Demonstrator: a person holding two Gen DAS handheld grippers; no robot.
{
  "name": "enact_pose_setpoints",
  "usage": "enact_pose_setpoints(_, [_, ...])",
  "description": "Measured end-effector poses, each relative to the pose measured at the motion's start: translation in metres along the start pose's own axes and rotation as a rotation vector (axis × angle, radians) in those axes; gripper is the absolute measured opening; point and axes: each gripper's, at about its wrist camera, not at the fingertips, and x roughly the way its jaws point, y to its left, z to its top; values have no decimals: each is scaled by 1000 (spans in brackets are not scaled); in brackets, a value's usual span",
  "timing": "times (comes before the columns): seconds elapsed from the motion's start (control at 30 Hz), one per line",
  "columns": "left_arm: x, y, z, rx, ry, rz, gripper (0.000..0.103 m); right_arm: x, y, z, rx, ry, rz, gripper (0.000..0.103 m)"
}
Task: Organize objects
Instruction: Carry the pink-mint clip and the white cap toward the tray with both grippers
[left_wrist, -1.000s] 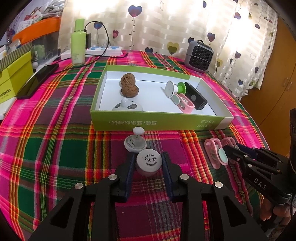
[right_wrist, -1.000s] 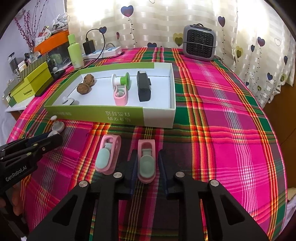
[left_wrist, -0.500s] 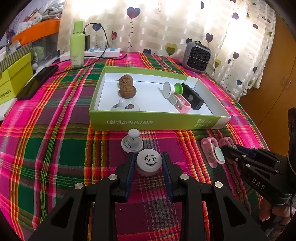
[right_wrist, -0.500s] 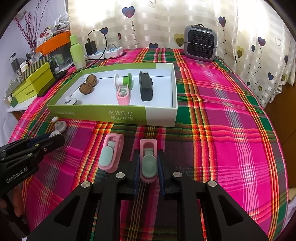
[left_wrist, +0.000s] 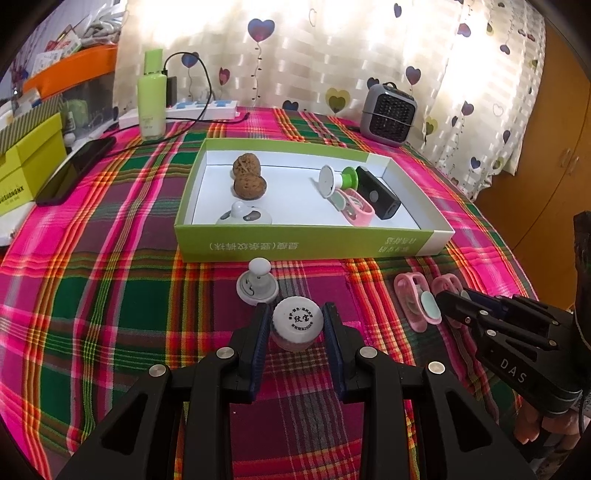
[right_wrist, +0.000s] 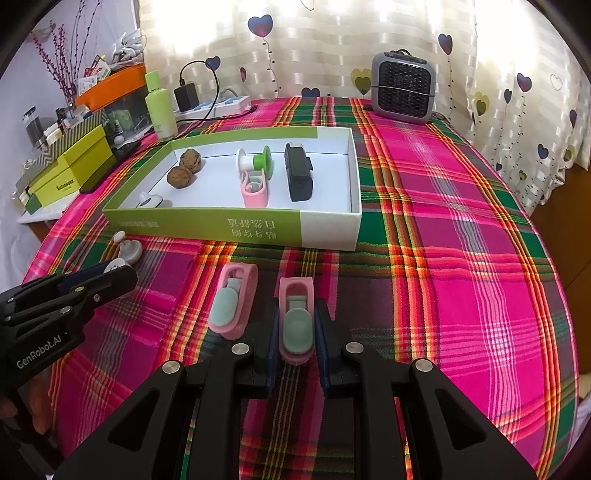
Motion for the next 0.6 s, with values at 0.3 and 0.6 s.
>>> enact_pose_setpoints(0.3, [-4,-8,-1,21,-8,-5,27,-4,-1,-1,8,-10,5,18])
enact_pose_setpoints(0.6, [-9,-13,3,32,-21,-7,27,-11,-1,2,5,-29,15,18])
